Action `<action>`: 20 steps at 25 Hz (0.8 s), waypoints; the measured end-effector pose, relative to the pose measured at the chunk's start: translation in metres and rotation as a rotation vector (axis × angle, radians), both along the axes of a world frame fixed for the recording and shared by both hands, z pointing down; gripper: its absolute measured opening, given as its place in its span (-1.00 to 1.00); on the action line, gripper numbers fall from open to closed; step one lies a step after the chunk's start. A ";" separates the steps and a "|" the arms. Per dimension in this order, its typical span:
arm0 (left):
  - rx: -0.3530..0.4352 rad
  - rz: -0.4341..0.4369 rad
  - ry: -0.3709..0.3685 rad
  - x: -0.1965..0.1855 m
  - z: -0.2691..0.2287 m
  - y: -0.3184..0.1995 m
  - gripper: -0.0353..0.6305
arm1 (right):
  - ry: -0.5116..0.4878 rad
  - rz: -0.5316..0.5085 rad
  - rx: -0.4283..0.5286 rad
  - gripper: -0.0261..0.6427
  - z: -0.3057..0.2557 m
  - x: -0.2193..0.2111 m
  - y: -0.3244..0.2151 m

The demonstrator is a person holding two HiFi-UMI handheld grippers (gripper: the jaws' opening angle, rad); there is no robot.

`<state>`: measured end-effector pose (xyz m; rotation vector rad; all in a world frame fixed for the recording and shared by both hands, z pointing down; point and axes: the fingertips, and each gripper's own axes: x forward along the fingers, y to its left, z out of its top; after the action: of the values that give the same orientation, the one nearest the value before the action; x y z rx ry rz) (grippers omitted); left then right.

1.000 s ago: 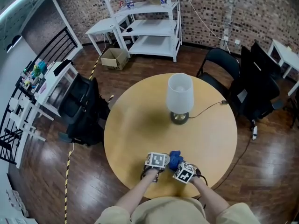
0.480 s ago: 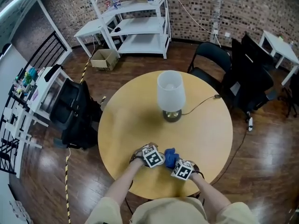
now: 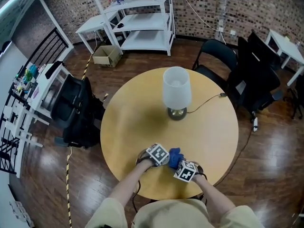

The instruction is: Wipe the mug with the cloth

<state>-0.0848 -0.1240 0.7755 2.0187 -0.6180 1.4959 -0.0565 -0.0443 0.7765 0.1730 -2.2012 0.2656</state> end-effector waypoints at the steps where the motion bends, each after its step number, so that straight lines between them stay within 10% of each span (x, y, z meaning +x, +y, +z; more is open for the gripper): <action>1: -0.020 -0.052 0.001 -0.003 0.000 0.002 -0.77 | 0.004 -0.004 0.002 -0.70 0.000 -0.001 0.001; 10: -0.092 -0.526 0.025 -0.030 0.006 0.009 -0.76 | 0.032 -0.037 0.021 -0.70 0.002 -0.011 0.012; 20: -0.070 -0.641 -0.056 -0.042 0.004 0.009 -0.76 | 0.043 -0.126 0.022 -0.70 0.002 -0.027 0.035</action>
<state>-0.1264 -0.1150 0.7790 1.5163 -1.0920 1.1587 -0.0835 -0.0093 0.7786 0.0510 -2.1634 0.1655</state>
